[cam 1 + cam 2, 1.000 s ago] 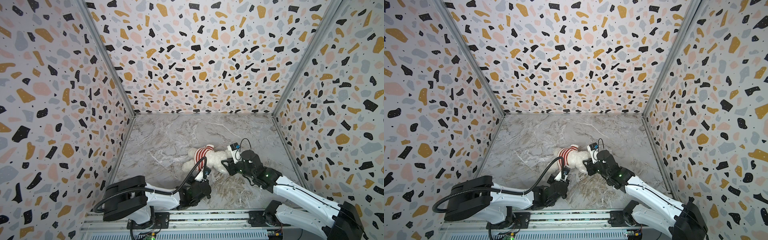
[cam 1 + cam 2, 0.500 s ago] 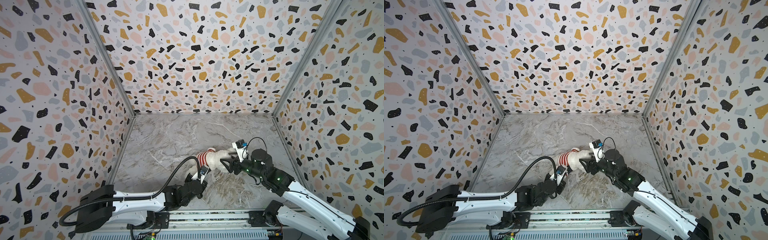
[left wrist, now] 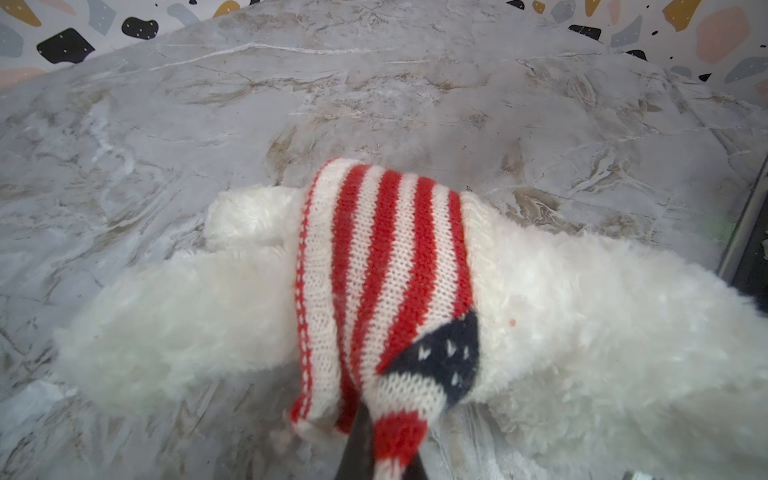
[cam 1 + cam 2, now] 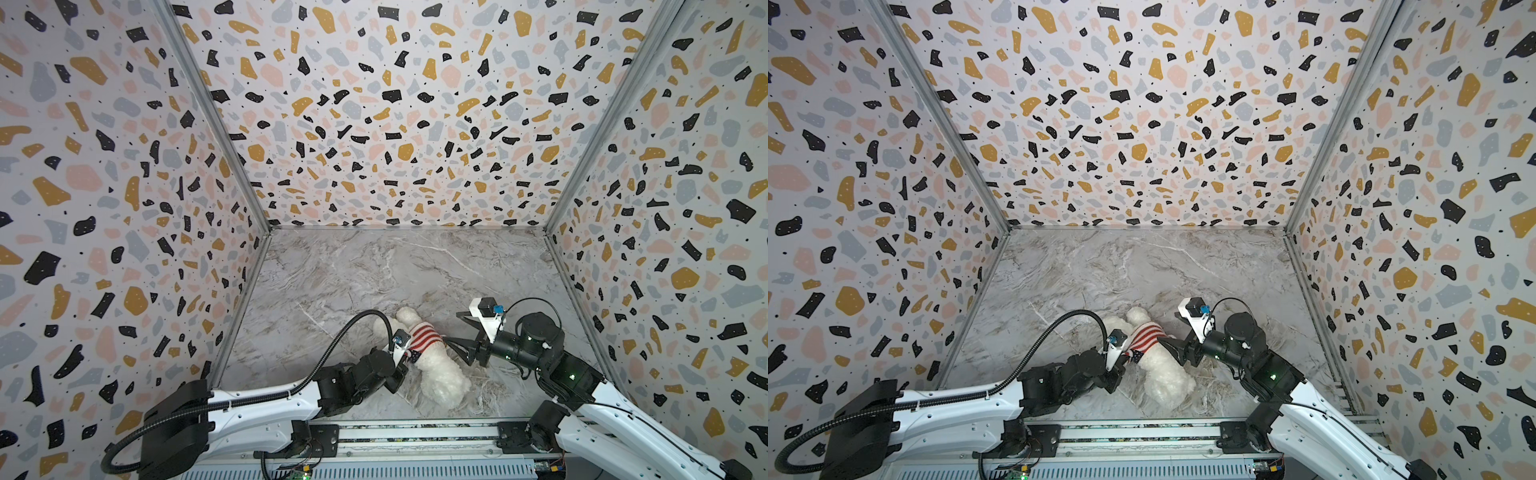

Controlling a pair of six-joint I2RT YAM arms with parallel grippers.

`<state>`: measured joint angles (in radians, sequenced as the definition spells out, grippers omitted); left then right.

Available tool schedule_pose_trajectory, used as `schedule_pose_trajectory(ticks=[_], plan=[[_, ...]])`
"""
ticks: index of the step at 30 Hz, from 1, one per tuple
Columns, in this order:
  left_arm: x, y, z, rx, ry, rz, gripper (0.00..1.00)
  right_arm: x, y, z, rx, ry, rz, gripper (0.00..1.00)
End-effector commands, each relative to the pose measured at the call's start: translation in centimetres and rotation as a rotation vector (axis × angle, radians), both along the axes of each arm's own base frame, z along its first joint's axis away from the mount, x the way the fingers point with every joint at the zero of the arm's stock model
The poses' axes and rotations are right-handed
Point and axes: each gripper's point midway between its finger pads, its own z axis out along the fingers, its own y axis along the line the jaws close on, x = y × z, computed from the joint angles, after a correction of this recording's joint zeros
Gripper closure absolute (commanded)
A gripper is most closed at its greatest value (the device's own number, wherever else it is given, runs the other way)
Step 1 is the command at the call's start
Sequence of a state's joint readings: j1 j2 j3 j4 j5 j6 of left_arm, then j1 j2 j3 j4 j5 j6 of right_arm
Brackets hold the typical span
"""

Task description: Dress the teddy bear

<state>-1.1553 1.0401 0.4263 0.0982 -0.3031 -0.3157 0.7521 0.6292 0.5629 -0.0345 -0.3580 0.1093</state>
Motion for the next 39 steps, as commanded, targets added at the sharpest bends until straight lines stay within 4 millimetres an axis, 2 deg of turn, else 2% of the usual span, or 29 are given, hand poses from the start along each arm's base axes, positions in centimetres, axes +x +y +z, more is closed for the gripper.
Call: schedule_pose_trajectory(ticks=[1,9,15,21,25,28,32,36,39], plan=[[0.3,-0.6,2.1,-0.056,0.013,0.010,1.00,-1.6,0.4,0.6,0.034,-0.038,0.070,0.19],[1.5,0.4,3.4,-0.063,0.020,0.093,1.00,-4.8,2.0,-3.1,-0.065,0.016,0.110,0.17],[1.8,0.7,2.8,-0.052,0.029,0.115,1.00,-6.3,2.3,-6.3,-0.150,0.021,0.023,0.17],[2.0,0.7,2.9,-0.061,0.027,0.127,1.00,-6.6,2.2,-9.1,-0.275,0.002,-0.103,0.17],[1.9,0.7,2.8,-0.062,0.032,0.125,1.00,-5.4,1.8,-10.1,-0.346,-0.008,-0.209,0.19],[1.8,0.8,2.9,-0.071,0.032,0.126,1.00,-4.8,1.7,-10.4,-0.381,-0.013,-0.260,0.25],[1.9,0.9,2.8,-0.075,0.031,0.129,1.00,-4.7,1.8,-10.7,-0.388,-0.019,-0.262,0.40],[1.9,0.8,2.7,-0.067,0.031,0.128,1.00,-4.7,1.7,-10.7,-0.383,-0.023,-0.264,0.45],[1.9,0.8,2.9,-0.070,0.028,0.128,1.00,-4.7,1.7,-10.9,-0.388,-0.029,-0.261,0.54]])
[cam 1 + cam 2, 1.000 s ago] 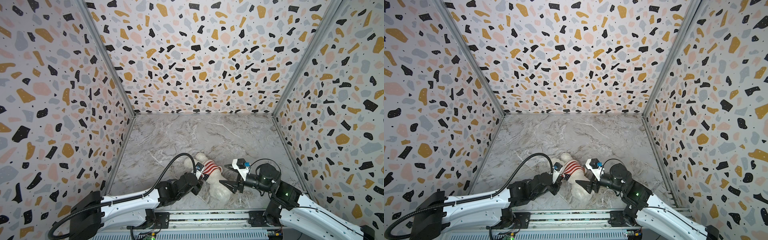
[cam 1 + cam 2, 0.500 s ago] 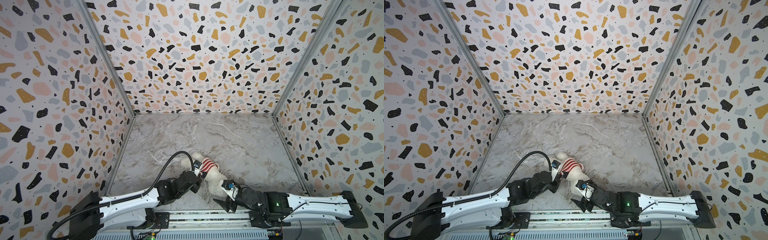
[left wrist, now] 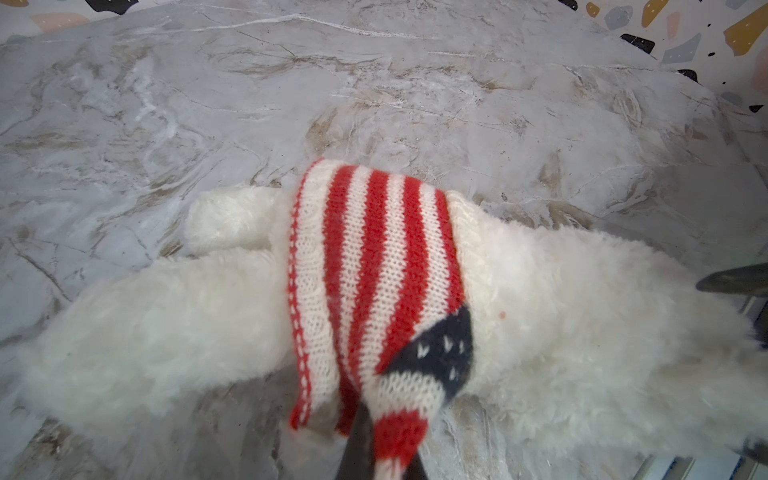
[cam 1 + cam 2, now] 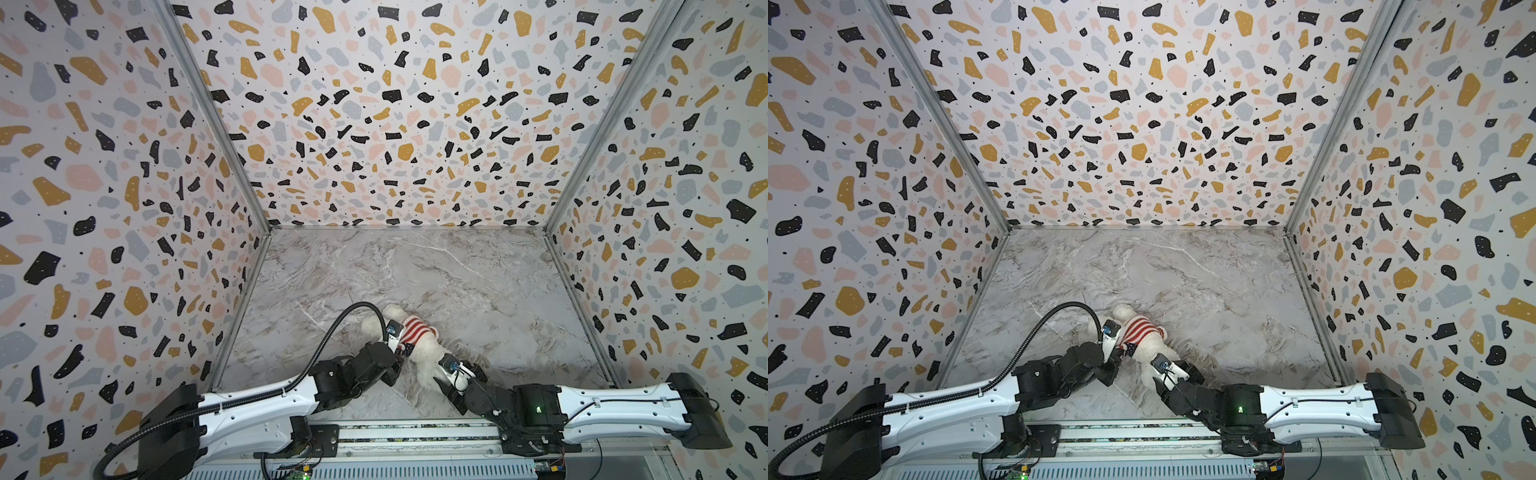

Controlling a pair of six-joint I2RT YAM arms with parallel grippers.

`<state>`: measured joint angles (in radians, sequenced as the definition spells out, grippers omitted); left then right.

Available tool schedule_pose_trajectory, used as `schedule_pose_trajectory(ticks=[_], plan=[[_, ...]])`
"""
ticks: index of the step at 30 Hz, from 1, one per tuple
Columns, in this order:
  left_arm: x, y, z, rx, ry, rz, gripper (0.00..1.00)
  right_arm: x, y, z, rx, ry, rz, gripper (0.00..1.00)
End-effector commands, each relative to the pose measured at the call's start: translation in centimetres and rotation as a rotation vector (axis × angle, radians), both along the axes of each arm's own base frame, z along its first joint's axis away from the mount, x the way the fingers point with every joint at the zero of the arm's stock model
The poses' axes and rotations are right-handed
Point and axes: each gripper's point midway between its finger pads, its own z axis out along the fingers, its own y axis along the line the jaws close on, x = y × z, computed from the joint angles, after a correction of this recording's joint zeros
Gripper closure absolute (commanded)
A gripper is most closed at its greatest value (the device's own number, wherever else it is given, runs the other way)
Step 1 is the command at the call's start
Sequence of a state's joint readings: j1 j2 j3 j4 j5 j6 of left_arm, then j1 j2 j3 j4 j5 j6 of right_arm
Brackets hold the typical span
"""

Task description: Dress the teddy bear

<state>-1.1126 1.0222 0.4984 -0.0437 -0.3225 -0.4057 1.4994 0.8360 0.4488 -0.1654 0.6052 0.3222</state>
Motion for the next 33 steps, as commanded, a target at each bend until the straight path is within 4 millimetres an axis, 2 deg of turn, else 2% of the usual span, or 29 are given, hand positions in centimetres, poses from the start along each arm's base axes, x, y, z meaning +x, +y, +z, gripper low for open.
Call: schedule_pose_trajectory(ticks=[1,7,13,17,20,22,25,26,29,33], plan=[[0.7,-0.5,2.0,-0.066,-0.039,0.023,1.00,0.3,0.2,1.5,0.030,-0.020,-0.023,0.57],[0.8,-0.1,2.3,-0.073,-0.048,0.039,1.00,0.0,0.8,2.7,0.022,-0.054,0.016,0.77],[1.0,0.4,2.7,-0.062,-0.064,0.056,1.00,-0.8,1.9,6.1,0.070,-0.111,0.112,0.99],[1.0,0.7,3.7,-0.071,-0.085,0.056,0.76,-2.6,3.2,9.1,0.128,-0.120,0.251,1.00],[0.9,1.0,5.0,-0.106,-0.112,0.052,0.65,-2.8,3.1,11.9,0.161,-0.111,0.295,1.00],[1.0,1.7,5.9,-0.126,-0.139,0.071,0.56,-2.5,2.8,13.6,0.189,-0.092,0.319,1.00],[1.0,2.8,7.7,-0.191,-0.184,0.106,0.31,-1.5,2.2,16.2,0.244,-0.082,0.354,1.00],[1.1,3.1,8.4,-0.219,-0.200,0.115,0.26,-0.8,1.9,16.9,0.262,-0.080,0.355,1.00],[1.0,3.7,9.8,-0.271,-0.230,0.134,0.18,1.6,0.9,17.8,0.297,-0.054,0.334,1.00],[1.1,4.0,9.7,-0.243,-0.223,0.145,0.16,4.1,0.5,17.7,0.341,-0.008,0.321,1.00]])
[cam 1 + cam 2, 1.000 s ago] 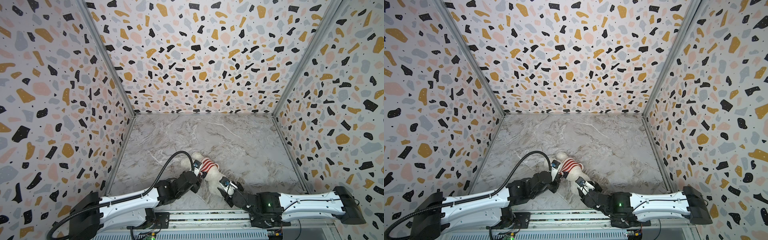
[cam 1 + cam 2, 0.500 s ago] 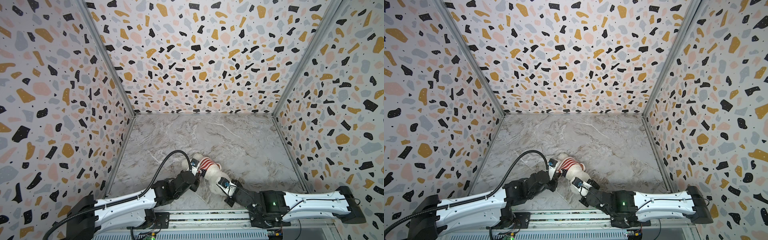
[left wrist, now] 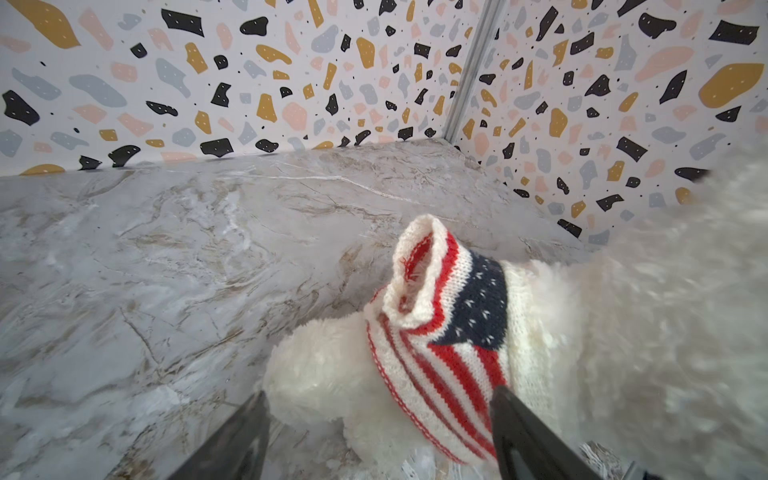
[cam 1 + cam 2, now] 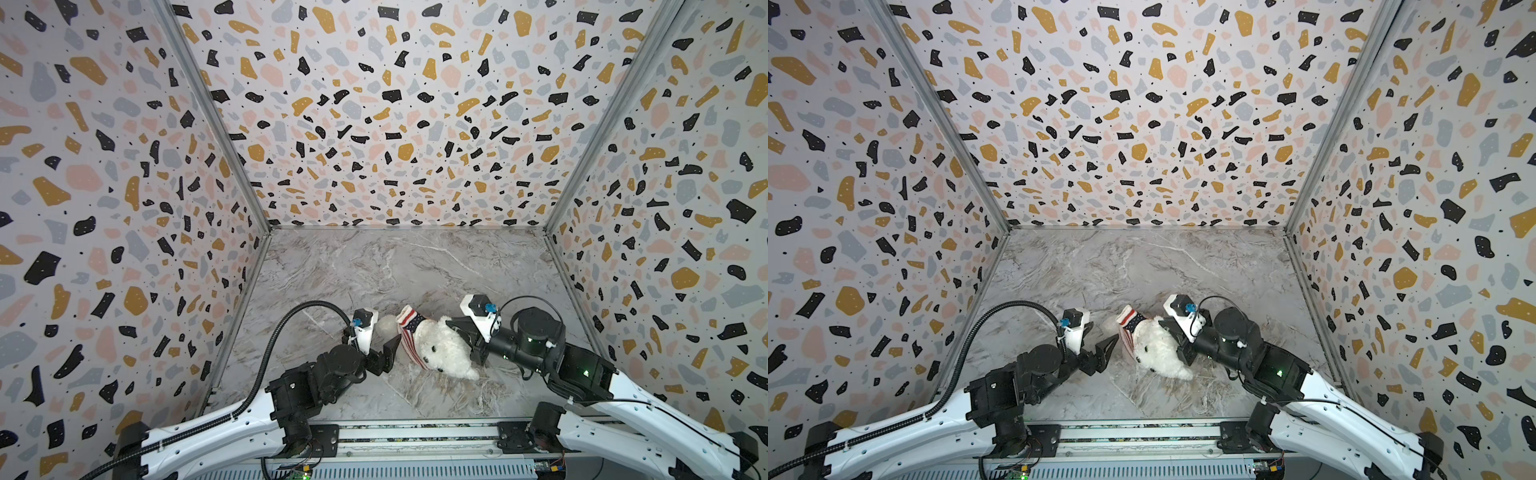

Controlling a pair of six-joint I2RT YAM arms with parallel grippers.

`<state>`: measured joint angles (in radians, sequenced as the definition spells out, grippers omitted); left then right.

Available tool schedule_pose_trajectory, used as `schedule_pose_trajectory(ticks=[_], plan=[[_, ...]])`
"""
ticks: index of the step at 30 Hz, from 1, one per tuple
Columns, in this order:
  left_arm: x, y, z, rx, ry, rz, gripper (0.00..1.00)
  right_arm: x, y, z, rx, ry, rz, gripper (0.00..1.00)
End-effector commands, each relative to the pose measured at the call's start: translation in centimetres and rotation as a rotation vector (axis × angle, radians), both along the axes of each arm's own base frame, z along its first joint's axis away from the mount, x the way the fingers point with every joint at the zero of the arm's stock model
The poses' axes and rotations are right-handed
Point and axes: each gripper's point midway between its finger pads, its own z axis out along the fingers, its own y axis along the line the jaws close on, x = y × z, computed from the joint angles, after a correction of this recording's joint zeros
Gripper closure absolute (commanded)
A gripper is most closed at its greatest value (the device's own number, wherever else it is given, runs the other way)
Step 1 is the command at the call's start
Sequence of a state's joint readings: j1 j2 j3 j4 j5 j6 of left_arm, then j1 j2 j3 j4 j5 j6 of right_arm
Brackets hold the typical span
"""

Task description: Dress the teddy bear

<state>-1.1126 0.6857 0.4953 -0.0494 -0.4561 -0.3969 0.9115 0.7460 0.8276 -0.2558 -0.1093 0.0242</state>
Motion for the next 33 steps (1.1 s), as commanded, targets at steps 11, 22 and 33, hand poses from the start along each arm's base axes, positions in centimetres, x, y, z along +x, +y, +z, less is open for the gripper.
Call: schedule_pose_trajectory(ticks=[11,22,33], plan=[[2.2,2.7,0.6,0.097,0.011,0.220,0.12,-0.8,5.0,1.7,0.176,0.122,0.279,1.00],[1.9,1.6,1.4,0.028,0.004,0.162,0.10,0.8,2.9,-1.6,0.260,0.256,0.203,1.00],[2.4,0.4,0.1,0.065,0.029,0.153,0.10,6.1,-2.1,-9.7,0.252,0.447,-0.017,1.00]])
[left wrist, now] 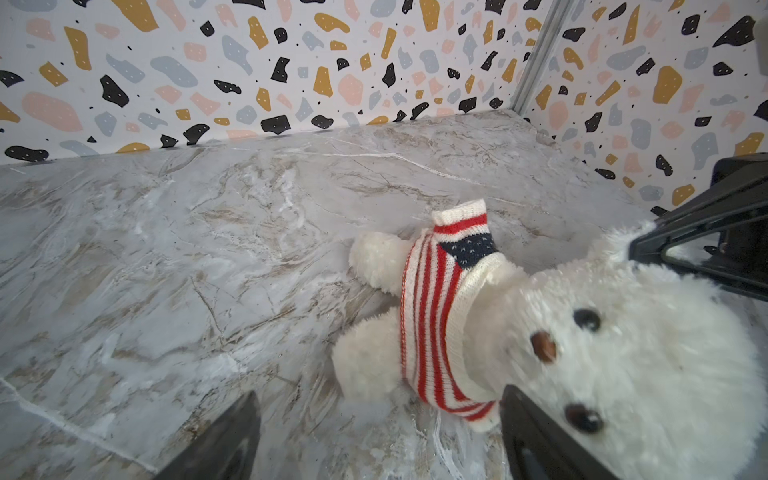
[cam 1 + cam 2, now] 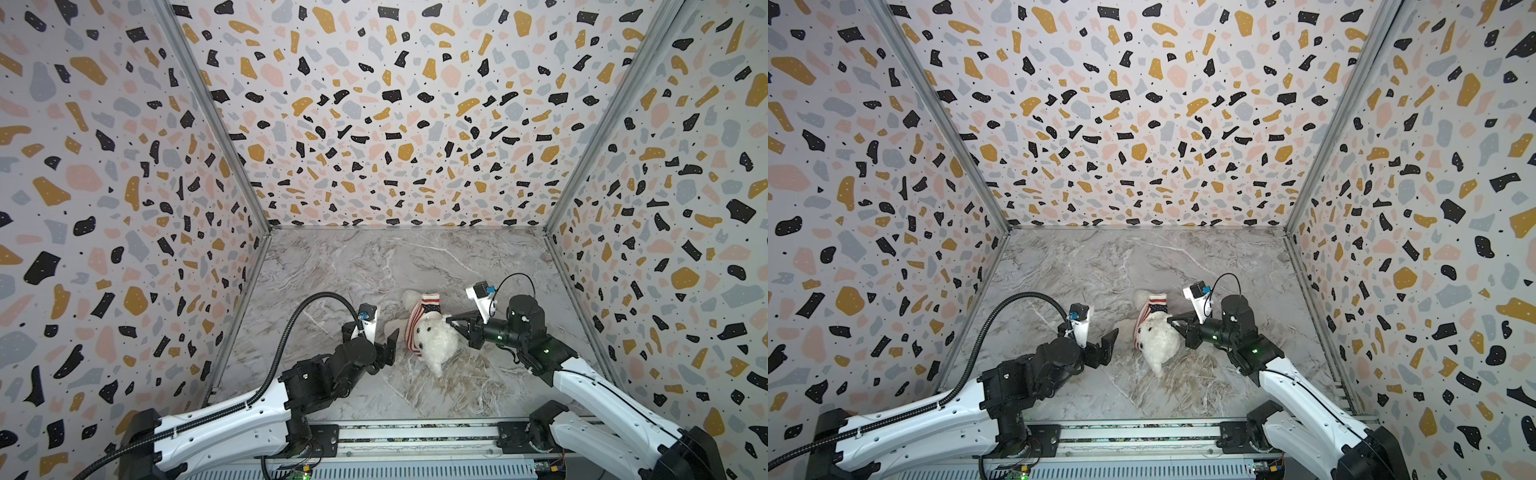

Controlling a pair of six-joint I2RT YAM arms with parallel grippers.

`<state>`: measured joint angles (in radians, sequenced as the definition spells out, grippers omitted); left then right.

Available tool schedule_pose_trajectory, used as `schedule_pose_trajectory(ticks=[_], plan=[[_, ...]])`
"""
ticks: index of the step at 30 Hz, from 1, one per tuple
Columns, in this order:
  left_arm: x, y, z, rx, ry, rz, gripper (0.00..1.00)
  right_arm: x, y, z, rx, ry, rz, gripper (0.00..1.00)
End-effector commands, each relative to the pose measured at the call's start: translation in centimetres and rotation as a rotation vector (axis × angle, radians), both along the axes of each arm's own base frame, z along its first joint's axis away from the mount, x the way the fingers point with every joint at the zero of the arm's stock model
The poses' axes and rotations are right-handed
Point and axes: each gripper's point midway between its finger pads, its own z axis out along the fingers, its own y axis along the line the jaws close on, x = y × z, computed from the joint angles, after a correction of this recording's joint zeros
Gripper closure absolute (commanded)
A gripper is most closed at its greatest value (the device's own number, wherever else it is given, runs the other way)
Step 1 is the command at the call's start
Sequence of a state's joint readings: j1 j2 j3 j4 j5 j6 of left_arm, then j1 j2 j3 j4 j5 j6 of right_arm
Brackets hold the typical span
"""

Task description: Dress the teddy bear

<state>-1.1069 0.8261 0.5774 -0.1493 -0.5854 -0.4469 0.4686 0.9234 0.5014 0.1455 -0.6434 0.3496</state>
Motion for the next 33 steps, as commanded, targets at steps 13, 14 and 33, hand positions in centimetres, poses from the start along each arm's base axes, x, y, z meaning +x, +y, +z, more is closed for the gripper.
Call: schedule_pose_trajectory(ticks=[13,14,33], plan=[[4.7,-0.4,-2.6,-0.146,0.176,0.056,0.17,3.8,-4.4,-4.8,-0.121,0.101,-0.212,0.94],[5.0,-0.4,-3.1,-0.167,0.201,0.052,0.18,4.0,-4.7,-5.3,-0.137,0.113,-0.226,0.91],[10.2,-1.7,-8.6,-0.122,0.328,0.097,0.30,5.5,-7.1,-4.6,-0.212,0.086,-0.361,0.37]])
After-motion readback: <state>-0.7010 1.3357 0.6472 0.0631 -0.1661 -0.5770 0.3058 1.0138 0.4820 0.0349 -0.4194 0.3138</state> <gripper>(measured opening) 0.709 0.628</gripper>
